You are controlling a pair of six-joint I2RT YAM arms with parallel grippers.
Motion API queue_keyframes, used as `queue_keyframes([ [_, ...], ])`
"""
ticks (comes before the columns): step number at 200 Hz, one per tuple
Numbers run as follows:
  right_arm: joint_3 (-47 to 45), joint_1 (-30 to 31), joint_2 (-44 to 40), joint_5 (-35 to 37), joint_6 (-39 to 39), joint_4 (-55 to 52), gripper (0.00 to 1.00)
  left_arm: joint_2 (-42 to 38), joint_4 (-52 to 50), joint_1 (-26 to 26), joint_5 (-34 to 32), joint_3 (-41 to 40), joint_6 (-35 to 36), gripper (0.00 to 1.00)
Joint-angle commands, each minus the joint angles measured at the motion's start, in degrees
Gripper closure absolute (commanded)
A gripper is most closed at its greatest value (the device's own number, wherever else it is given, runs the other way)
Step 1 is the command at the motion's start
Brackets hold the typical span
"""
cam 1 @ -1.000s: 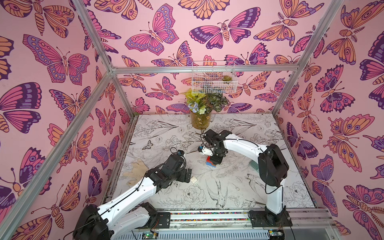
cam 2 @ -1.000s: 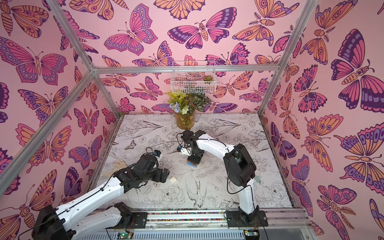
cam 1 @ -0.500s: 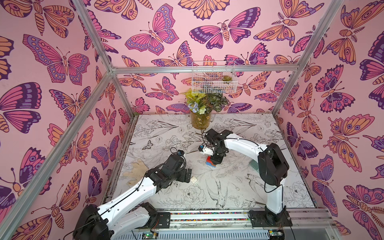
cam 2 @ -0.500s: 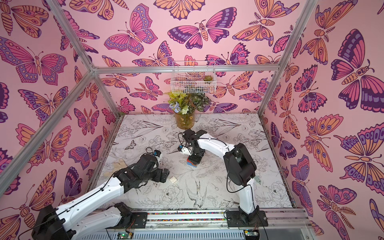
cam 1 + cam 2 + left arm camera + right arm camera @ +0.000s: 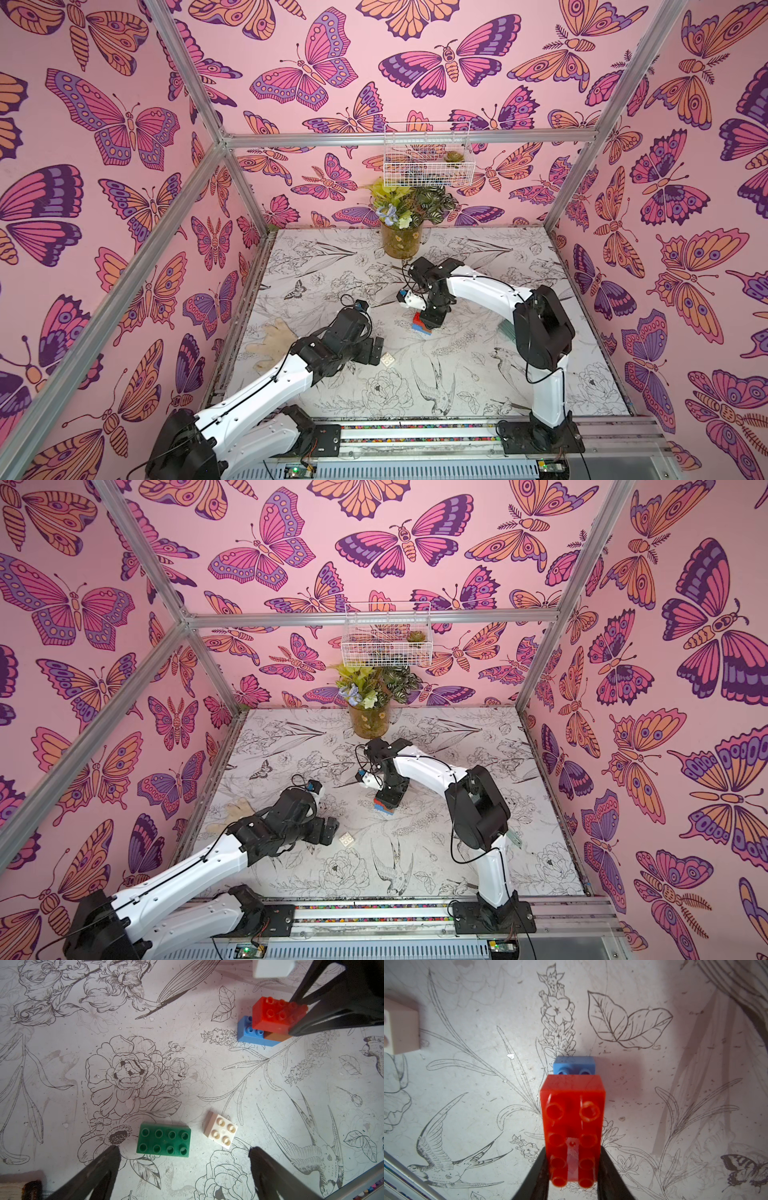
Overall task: Assemble the number 5 with lego
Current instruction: Assemble the lego brick with the lego brick.
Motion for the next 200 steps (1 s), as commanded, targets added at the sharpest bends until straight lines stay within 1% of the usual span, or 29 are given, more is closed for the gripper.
queue_keyframes([
  [1, 0.26, 0.09, 1.44, 0.87, 1.29, -2.85, 0.81, -0.39, 0.20, -0.23, -0.89, 0.10, 0.57, 0.00],
  [15, 0.85, 0.06, 0.95, 1.18, 1.39, -3.27, 0.75, -0.49, 0.25, -0.25, -0.87, 0.02, 0.54, 0.00],
  [44, 0.86, 0.10, -0.16, 1.62, 1.47, -3.00, 0.68, -0.85, 0.12, -0.22, -0.97, 0.01, 0.54, 0.00],
  [59, 0.73, 0.11, -0.50, 1.69, 1.65, -2.74, 0.62, -0.76, 0.13, -0.25, -0.91, 0.09, 0.49, 0.00],
  [81, 0.48, 0.11, -0.68, 1.84, 1.97, -2.30, 0.58, -0.58, 0.11, -0.22, -0.78, 0.18, 0.53, 0.00],
  [98, 0.43, 0.11, -0.86, 1.93, 2.08, -1.91, 0.53, -0.58, -0.03, -0.23, -0.81, 0.18, 0.52, 0.00],
  [144, 0.17, 0.11, -0.78, 3.61, 2.08, -1.67, 0.48, -0.25, -0.14, -0.26, -0.72, 0.52, 0.72, 0.00],
  [180, -0.27, -0.05, -0.35, 7.95, 1.99, -1.42, 0.48, 0.55, -0.45, -0.55, -0.89, 0.93, 1.05, 0.00],
  [200, -0.36, -0.15, -0.52, 8.58, 1.99, -1.39, 0.48, 0.87, -0.73, -0.87, -1.16, 1.28, 1.16, 0.00],
])
